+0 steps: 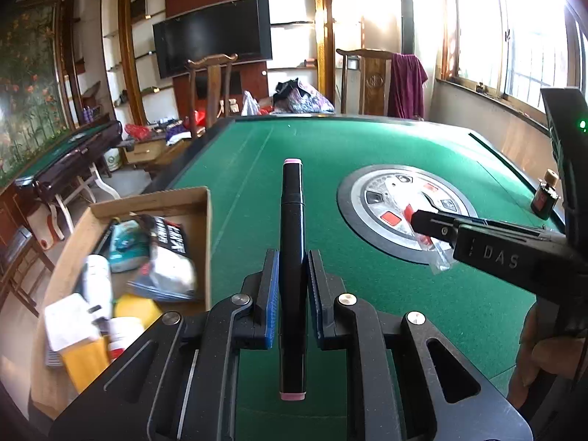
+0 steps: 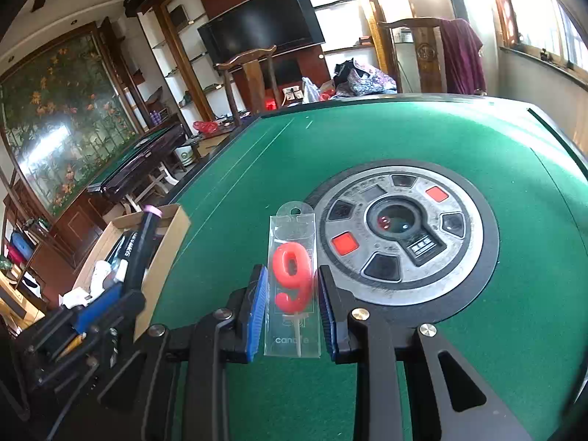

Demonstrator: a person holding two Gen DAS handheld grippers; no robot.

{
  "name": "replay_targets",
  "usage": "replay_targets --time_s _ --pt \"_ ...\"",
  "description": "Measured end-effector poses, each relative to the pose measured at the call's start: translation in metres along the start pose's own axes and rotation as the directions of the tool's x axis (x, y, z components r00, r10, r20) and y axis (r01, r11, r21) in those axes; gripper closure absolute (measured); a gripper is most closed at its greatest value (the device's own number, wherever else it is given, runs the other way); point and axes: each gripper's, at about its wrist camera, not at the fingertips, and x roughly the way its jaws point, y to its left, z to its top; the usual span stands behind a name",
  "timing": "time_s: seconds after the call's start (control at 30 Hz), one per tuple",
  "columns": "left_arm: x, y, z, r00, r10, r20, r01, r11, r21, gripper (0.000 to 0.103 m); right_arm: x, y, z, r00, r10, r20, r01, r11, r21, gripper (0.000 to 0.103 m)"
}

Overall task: Organize objects
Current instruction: 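Carry the black marker and candle packet over the cardboard box, then open both grippers to drop the marker and candle packet in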

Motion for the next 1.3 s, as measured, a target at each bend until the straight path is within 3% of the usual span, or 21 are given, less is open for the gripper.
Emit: replay_targets --time_s 0.37,0.7,1.03,1.3 --pt "-0.028 0.026 -0.001 0.998 0.010 0.057 -0.008 1.000 -0.029 0.089 -0.009 0.035 -0.019 0.999 0.049 -0.001 -0.049 0.998 -0.033 0.076" --pt "-0.047 0.065 -0.006 0.992 0.074 0.098 -0.066 0.995 -0.078 0.088 0.002 0.089 -0.026 0.993 0.117 -0.031 -0.119 0.988 -0.094 0.076" --pt "-0.045 0.128 -0.020 0.989 0.133 0.069 -0.119 0.975 -0.186 0.088 0.026 0.156 -0.030 0.985 0.151 -0.077 -0.164 0.966 -0.198 0.076" --pt "-0.036 0.150 -0.031 0.988 0.147 0.039 -0.135 0.965 -0.223 0.088 0.051 0.187 -0.039 0.982 0.139 -0.127 -0.166 0.956 -0.240 0.076"
